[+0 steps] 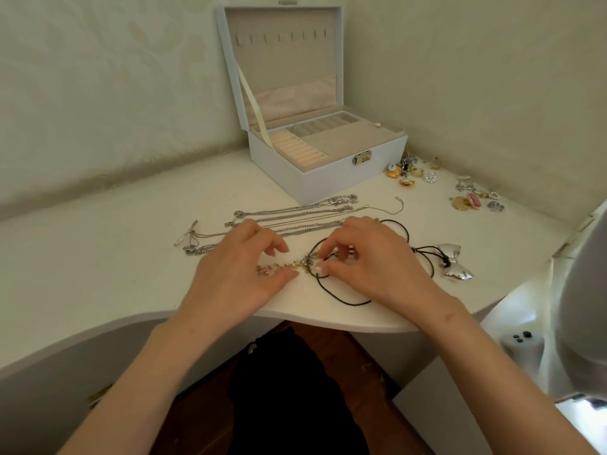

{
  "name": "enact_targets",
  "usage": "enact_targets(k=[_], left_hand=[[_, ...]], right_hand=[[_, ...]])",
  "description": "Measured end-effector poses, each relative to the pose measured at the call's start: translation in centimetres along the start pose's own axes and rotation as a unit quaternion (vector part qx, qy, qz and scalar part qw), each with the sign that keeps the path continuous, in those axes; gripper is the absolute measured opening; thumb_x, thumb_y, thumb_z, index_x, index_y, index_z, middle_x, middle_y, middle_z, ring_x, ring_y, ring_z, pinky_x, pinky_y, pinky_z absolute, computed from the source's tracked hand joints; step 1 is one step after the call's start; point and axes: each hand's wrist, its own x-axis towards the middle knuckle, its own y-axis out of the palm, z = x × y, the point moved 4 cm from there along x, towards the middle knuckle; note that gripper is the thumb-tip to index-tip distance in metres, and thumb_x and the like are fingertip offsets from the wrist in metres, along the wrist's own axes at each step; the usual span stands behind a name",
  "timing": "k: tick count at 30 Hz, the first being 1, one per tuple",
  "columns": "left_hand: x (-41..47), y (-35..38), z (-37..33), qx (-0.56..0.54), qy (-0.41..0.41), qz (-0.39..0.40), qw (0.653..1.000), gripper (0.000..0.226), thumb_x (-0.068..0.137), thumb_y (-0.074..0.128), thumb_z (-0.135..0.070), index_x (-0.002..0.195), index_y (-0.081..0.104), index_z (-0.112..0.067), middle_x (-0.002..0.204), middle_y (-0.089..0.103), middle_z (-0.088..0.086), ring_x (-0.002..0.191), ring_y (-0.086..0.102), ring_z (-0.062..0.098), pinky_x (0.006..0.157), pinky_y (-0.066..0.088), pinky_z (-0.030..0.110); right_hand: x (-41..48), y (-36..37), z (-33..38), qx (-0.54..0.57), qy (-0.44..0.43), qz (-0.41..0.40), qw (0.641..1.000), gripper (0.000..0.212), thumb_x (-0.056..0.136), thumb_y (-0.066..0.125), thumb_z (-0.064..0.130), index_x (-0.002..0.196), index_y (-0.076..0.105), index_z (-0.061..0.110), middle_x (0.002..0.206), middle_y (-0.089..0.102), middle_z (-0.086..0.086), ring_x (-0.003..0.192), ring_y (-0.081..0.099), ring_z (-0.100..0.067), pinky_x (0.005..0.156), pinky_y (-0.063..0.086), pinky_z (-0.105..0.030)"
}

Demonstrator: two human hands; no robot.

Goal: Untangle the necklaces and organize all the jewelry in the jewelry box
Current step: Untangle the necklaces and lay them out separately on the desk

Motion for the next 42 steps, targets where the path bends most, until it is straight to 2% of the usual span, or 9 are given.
enact_targets(k=[4,13,22,27,29,32,35,39,42], left_hand=[[0.6,0.8,-0.2,0.006,0.019,0.015,1.000,0.013,0.081,0.064,-0.041,0.082,0.052,-0.035,0.086,0.049,-0.015,0.083,0.042,0.003,0.065,0.035,0.023],[-0.1,0.0,0.9,0.041,0.014,0.014,0.999,0.015,0.083,0.062,-0.032,0.078,0.047,-0.033,0.084,0.045,-0.016,0.080,0.038,0.003,0.061,0.026,0.009],[-0.4,-1.2,1.8,0.061,-0.020,0.014,0.998,0.020,0.081,0.057,-0.012,0.087,0.048,-0.029,0.093,0.048,-0.016,0.082,0.038,0.006,0.062,0.030,0.023],[-0.2,-1.4,1.1,0.035,0.007,0.025,0.999,0.031,0.078,0.059,-0.012,0.099,0.047,-0.032,0.099,0.045,-0.020,0.083,0.039,-0.002,0.063,0.029,0.016],[0.2,-0.9,0.6,0.017,0.021,0.028,0.999,0.027,0.079,0.063,-0.020,0.097,0.048,-0.034,0.096,0.048,-0.021,0.084,0.039,-0.010,0.065,0.028,0.010],[0.8,0.0,0.5,0.024,0.033,0.044,0.998,0.018,0.080,0.066,-0.033,0.088,0.049,-0.036,0.091,0.049,-0.018,0.081,0.038,-0.001,0.065,0.029,0.015],[1.2,0.4,0.9,0.017,0.029,0.058,0.998,0.021,0.081,0.065,-0.035,0.074,0.046,-0.038,0.086,0.049,-0.016,0.079,0.040,-0.004,0.064,0.031,0.019],[1.3,0.3,1.0,0.009,0.035,0.049,0.998,0.019,0.083,0.064,-0.033,0.076,0.046,-0.033,0.082,0.045,-0.019,0.078,0.038,-0.012,0.063,0.028,0.012],[1.3,0.2,0.5,-0.019,0.027,0.033,0.999,0.012,0.084,0.063,-0.030,0.080,0.053,-0.027,0.073,0.045,-0.015,0.072,0.044,-0.002,0.060,0.030,0.013]], right_hand=[[0.3,0.2,-0.2,-0.010,0.007,0.003,1.000,0.010,0.084,0.066,0.037,0.082,0.065,0.027,0.073,0.048,0.014,0.075,0.042,-0.004,0.065,0.026,-0.023],[-0.6,-2.6,-2.8,0.101,0.079,-0.095,0.987,0.013,0.080,0.068,0.024,0.072,0.060,0.028,0.067,0.056,0.009,0.061,0.046,-0.005,0.061,0.039,-0.025],[-1.1,-2.1,-3.2,-0.037,0.084,0.069,0.993,0.009,0.082,0.064,0.027,0.076,0.059,0.032,0.077,0.055,0.011,0.073,0.048,-0.006,0.062,0.035,-0.023],[-0.5,-2.3,-0.8,0.053,0.028,0.025,0.998,0.006,0.081,0.068,0.033,0.083,0.063,0.033,0.075,0.054,0.010,0.069,0.046,-0.002,0.064,0.039,-0.025],[-0.3,-1.3,1.0,0.091,-0.021,0.042,0.995,0.009,0.079,0.070,0.037,0.086,0.066,0.034,0.075,0.053,0.009,0.069,0.047,-0.003,0.067,0.042,-0.027],[-0.2,0.7,2.1,0.065,-0.073,0.089,0.991,0.013,0.079,0.069,0.041,0.091,0.066,0.035,0.076,0.051,0.009,0.074,0.047,-0.006,0.070,0.043,-0.030],[-0.2,0.9,1.3,0.048,-0.073,0.087,0.992,0.016,0.078,0.069,0.044,0.085,0.065,0.031,0.075,0.050,0.010,0.074,0.047,-0.007,0.068,0.040,-0.029],[-0.5,-0.1,-0.4,0.031,-0.049,0.057,0.997,0.024,0.079,0.062,0.052,0.077,0.064,0.028,0.077,0.053,0.009,0.074,0.046,-0.007,0.065,0.039,-0.026],[-0.2,-0.5,-0.8,-0.007,-0.039,0.054,0.998,0.026,0.079,0.062,0.052,0.071,0.059,0.028,0.078,0.052,0.009,0.075,0.044,-0.007,0.062,0.032,-0.021]])
